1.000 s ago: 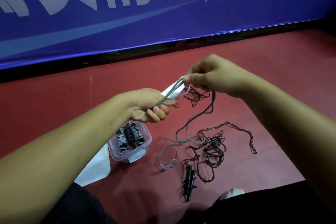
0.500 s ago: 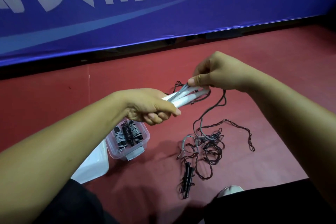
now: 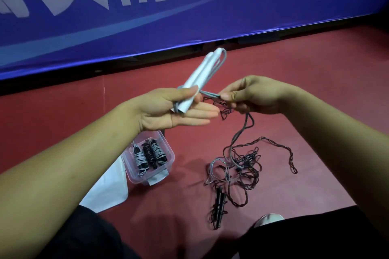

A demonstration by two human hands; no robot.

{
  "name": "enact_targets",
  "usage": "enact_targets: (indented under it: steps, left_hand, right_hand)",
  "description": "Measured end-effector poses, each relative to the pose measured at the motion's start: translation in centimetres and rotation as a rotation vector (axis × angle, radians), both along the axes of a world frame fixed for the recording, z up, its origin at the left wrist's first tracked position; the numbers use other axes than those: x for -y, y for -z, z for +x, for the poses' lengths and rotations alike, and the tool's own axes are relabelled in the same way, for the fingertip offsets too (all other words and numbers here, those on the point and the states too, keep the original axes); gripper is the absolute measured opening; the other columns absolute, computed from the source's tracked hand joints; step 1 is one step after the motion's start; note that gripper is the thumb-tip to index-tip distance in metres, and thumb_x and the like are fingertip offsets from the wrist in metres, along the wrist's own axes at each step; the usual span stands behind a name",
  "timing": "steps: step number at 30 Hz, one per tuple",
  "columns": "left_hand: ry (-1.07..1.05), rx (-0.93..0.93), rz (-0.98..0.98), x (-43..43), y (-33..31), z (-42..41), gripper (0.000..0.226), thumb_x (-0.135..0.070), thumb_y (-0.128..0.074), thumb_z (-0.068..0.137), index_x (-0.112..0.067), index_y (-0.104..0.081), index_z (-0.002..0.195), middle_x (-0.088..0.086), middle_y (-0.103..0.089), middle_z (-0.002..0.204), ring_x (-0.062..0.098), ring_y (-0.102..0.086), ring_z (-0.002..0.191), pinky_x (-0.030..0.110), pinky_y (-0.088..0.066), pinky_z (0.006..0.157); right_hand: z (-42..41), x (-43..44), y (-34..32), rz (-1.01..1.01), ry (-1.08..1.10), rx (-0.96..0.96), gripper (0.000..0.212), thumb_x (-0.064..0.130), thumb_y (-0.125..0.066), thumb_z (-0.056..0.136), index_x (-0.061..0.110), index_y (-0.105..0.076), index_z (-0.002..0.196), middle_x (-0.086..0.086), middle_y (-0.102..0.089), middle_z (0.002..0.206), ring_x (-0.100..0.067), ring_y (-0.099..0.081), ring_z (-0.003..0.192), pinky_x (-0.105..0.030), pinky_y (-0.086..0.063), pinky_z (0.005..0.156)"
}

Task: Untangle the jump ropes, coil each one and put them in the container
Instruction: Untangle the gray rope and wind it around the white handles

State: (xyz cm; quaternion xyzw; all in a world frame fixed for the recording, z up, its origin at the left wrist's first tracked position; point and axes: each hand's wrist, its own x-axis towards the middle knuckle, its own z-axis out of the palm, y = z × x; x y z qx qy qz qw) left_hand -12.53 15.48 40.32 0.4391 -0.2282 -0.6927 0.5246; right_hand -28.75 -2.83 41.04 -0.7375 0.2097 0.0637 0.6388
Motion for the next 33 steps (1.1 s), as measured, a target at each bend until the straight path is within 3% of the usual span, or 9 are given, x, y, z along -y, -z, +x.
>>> enact_targets:
  steps: [3, 4, 7, 13, 17, 22, 25, 30, 33]
  left_hand:
    - [-0.193, -0.024, 0.057, 0.2, 0.4, 0.7, 0.021, -0.02, -0.058, 0.087, 0.001, -0.058, 0.084, 0.039, -0.063, 0.113, 0.04, -0.067, 0.108, 0.047, -0.059, 0.083]
    - [-0.222, -0.014, 0.06, 0.3, 0.4, 0.8, 0.019, -0.019, -0.059, 0.085, 0.0, -0.057, 0.086, 0.038, -0.064, 0.109, 0.04, -0.068, 0.106, 0.048, -0.06, 0.082]
    - [-0.277, 0.032, 0.056, 0.4, 0.4, 1.0, 0.019, -0.016, -0.06, 0.083, 0.001, -0.056, 0.089, 0.038, -0.066, 0.104, 0.041, -0.069, 0.101, 0.048, -0.06, 0.078]
    - [-0.396, 0.01, 0.072, 0.1, 0.2, 1.8, 0.016, -0.013, -0.054, 0.095, 0.003, -0.053, 0.097, 0.04, -0.064, 0.108, 0.043, -0.069, 0.099, 0.048, -0.061, 0.074]
    - [-0.43, 0.056, 0.148, 0.1, 0.1, 1.4, 0.023, -0.012, -0.056, 0.097, 0.006, -0.054, 0.11, 0.02, -0.072, 0.079, 0.026, -0.075, 0.071, 0.037, -0.061, 0.058]
    - [-0.337, 0.151, 0.202, 0.4, 0.8, 1.6, 0.008, -0.009, -0.056, 0.096, -0.011, -0.051, 0.103, -0.002, -0.041, 0.057, 0.002, -0.038, 0.041, 0.015, -0.047, 0.044]
    - [-0.252, 0.307, 0.253, 0.3, 1.8, 2.0, 0.01, -0.013, -0.059, 0.096, -0.016, -0.051, 0.1, -0.003, -0.039, 0.057, 0.002, -0.029, 0.042, 0.013, -0.036, 0.041]
    - [-0.014, 0.585, 0.212, -0.5, 2.1, 2.2, 0.015, -0.024, -0.062, 0.096, -0.016, -0.05, 0.094, -0.002, -0.038, 0.057, 0.007, -0.028, 0.045, 0.019, -0.038, 0.044]
    - [0.033, 0.903, 0.202, -0.7, 2.0, 1.5, 0.025, -0.028, -0.074, 0.087, -0.013, -0.054, 0.086, 0.002, -0.042, 0.054, 0.014, -0.035, 0.043, 0.023, -0.038, 0.043]
  right_hand:
    - [0.4, -0.1, -0.9, 0.023, 0.043, 0.044, 0.022, 0.014, -0.064, 0.085, 0.001, -0.072, 0.1, -0.003, -0.05, 0.061, -0.009, -0.034, 0.046, -0.02, -0.024, 0.046]
    - [0.5, -0.3, -1.4, 0.018, 0.038, 0.041, 0.014, 0.011, -0.063, 0.088, 0.005, -0.075, 0.092, -0.002, -0.051, 0.06, -0.008, -0.033, 0.044, -0.02, -0.022, 0.045]
    - [0.7, -1.3, -2.1, 0.009, 0.003, -0.001, 0.035, 0.01, -0.059, 0.096, 0.015, -0.074, 0.065, -0.003, -0.048, 0.058, -0.008, -0.031, 0.041, -0.02, -0.022, 0.042]
    - [0.3, -3.0, -3.1, -0.114, -0.083, -0.011, 0.023, 0.008, -0.051, 0.101, 0.008, -0.069, 0.087, -0.004, -0.05, 0.062, -0.011, -0.037, 0.044, -0.026, -0.028, 0.047]
    - [0.1, -4.3, -3.9, -0.3, -0.118, 0.033, 0.018, 0.008, -0.056, 0.099, 0.0, -0.071, 0.098, -0.003, -0.053, 0.061, -0.013, -0.042, 0.046, -0.024, -0.035, 0.046]
    - [-0.2, -4.7, -5.1, -0.411, -0.158, 0.009, 0.017, 0.01, -0.065, 0.093, -0.003, -0.072, 0.1, -0.007, -0.055, 0.063, -0.018, -0.056, 0.054, -0.034, -0.046, 0.056]
    - [-0.3, -5.2, -5.6, -0.475, -0.197, 0.005, 0.013, 0.011, -0.066, 0.093, 0.001, -0.074, 0.097, -0.011, -0.058, 0.064, -0.019, -0.067, 0.058, -0.031, -0.051, 0.06]
    - [-0.5, -4.6, -6.2, -0.447, -0.02, 0.117, 0.014, 0.006, -0.063, 0.094, -0.001, -0.073, 0.087, -0.001, -0.043, 0.051, -0.017, -0.04, 0.049, -0.026, -0.04, 0.047]
    - [-0.5, -4.6, -6.4, -0.437, -0.025, 0.133, 0.015, 0.006, -0.064, 0.092, -0.001, -0.073, 0.083, 0.002, -0.041, 0.048, -0.016, -0.036, 0.047, -0.026, -0.034, 0.046]
